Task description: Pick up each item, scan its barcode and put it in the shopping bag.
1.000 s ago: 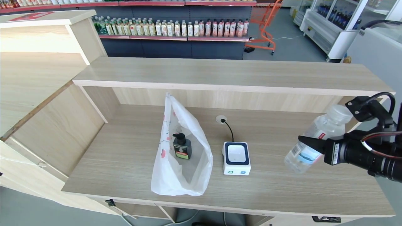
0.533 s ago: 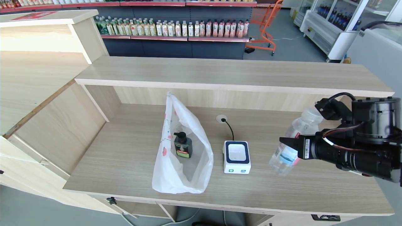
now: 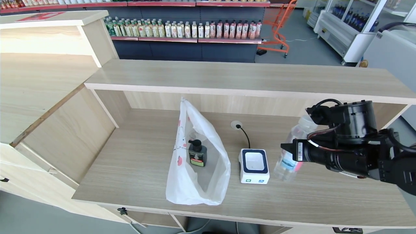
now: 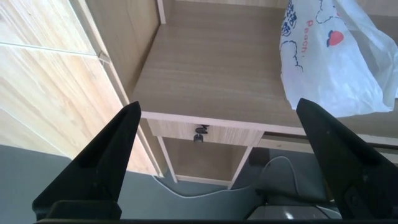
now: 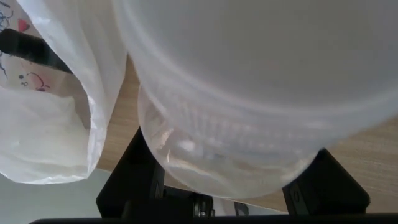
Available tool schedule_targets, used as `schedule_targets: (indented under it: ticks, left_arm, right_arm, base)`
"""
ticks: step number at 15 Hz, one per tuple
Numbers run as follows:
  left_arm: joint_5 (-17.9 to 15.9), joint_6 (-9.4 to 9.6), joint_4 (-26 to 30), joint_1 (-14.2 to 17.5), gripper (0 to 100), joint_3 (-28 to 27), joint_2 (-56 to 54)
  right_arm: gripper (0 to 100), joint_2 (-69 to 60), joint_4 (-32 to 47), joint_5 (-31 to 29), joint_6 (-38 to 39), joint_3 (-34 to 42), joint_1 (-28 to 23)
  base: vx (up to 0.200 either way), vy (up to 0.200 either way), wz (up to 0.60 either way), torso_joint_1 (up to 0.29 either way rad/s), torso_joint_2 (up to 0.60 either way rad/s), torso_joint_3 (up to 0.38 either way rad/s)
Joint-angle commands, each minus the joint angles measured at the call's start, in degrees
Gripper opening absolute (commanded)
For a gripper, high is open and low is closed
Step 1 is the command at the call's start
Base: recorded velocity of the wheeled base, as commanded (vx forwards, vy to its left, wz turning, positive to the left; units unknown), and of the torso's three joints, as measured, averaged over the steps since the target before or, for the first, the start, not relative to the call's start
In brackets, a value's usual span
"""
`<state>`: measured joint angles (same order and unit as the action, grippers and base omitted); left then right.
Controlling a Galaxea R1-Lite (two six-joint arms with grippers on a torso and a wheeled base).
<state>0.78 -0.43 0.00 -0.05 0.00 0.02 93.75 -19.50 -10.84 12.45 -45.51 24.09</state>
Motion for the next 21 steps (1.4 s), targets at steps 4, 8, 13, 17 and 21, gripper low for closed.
schedule_targets:
  ticks: [4, 8, 13, 17, 21]
  left_arm:
    - [0.01, -0.1, 0.0, -0.04, 100, 0.0, -0.02]
    - [0.01, -0.01, 0.0, -0.04, 100, 0.0, -0.02]
    - [0.01, -0.01, 0.0, 0.05, 100, 0.0, -0.02]
    - [0.01, -0.01, 0.0, -0.04, 100, 0.0, -0.02]
    - [0.01, -0.01, 0.0, 0.05, 100, 0.0, -0.02]
  right_arm:
    - [0, 5.48, 1.05, -0.32, 1.79, -2.83, 0.34]
    - [0, 10.32, 1.05, -0.32, 4.16, -7.58, 0.87]
    - [0, 16.47, 0.87, -1.64, 10.76, -10.39, 4.21]
    - [0, 20.25, 1.05, -3.58, 14.98, -16.98, 5.88]
    - [0, 20.51, 1.22, -3.75, 14.89, -18.83, 6.06]
  base:
    - [0.0, 0.0, 0.0, 0.0, 0.0, 0.0]
    - [0.0, 0.0, 0.0, 0.0, 0.0, 0.0]
    - [0.0, 0.0, 0.0, 0.0, 0.0, 0.0]
    - [0.0, 0.0, 0.0, 0.0, 0.0, 0.0]
    - [0.0, 0.0, 0.0, 0.0, 0.0, 0.0]
